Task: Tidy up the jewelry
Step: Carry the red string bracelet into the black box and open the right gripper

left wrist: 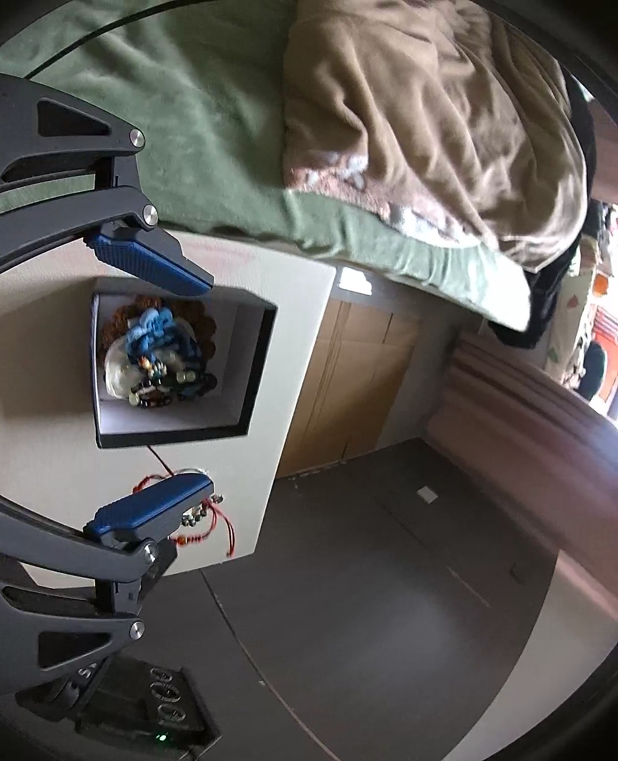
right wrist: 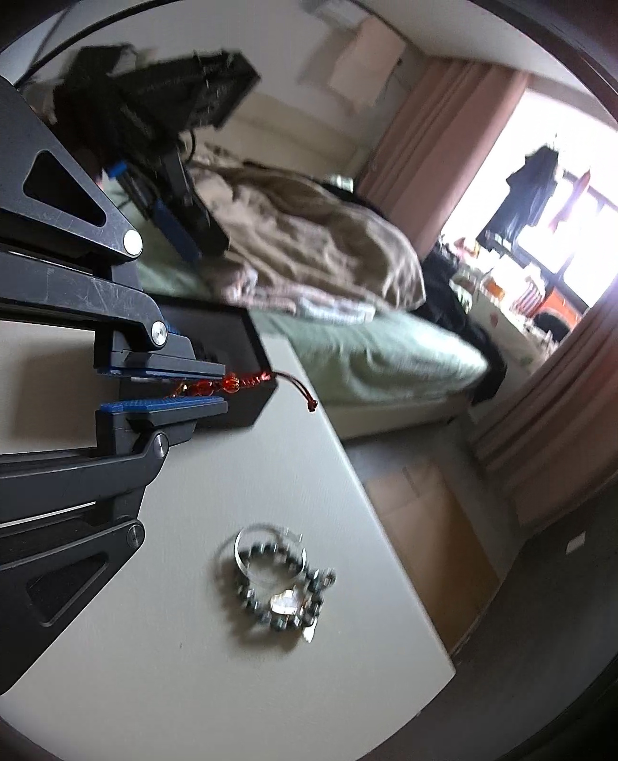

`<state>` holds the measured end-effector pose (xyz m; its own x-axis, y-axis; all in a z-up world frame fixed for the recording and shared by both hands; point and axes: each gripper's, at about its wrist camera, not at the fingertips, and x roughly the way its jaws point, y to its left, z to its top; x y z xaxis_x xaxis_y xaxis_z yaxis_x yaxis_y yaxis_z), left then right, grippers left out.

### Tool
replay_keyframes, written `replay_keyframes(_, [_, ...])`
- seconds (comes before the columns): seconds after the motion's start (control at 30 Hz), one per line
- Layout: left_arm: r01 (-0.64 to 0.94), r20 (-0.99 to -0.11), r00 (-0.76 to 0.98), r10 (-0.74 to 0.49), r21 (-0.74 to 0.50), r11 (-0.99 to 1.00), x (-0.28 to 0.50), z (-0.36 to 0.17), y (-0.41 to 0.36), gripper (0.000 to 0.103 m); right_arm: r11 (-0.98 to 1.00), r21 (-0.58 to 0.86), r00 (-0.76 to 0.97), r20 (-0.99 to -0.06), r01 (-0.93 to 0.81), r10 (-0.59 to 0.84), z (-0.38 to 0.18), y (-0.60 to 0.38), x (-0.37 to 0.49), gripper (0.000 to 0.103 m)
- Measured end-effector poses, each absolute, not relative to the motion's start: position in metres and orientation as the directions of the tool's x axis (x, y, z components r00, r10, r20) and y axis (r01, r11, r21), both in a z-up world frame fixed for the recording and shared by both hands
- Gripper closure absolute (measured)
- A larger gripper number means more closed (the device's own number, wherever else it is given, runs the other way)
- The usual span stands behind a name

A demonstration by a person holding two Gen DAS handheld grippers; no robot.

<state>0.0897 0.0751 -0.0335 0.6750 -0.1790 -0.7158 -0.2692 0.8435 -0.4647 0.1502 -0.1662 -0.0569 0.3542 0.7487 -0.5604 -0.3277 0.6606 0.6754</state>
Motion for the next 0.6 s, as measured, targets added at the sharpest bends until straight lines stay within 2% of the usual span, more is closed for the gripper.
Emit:
replay_keyframes(0.3, [-0.305,-0.683,0.718,-0.131,-0.478,0.824,0.079,-0.021,0.101,0.025,0.564,0.74,0.299,-0.48,-0.366,0.824,-0.055,-0.132,0.143,0.094])
replay_keyframes(0.6, [-0.321,-0.659,0.74,-0.137,-0.524,0.789,0.082,-0.019,0.121,0.025,0.526,0.78,0.242,-0.468,-0.34,0.85,-0.073,-0.091,0.151,0.094])
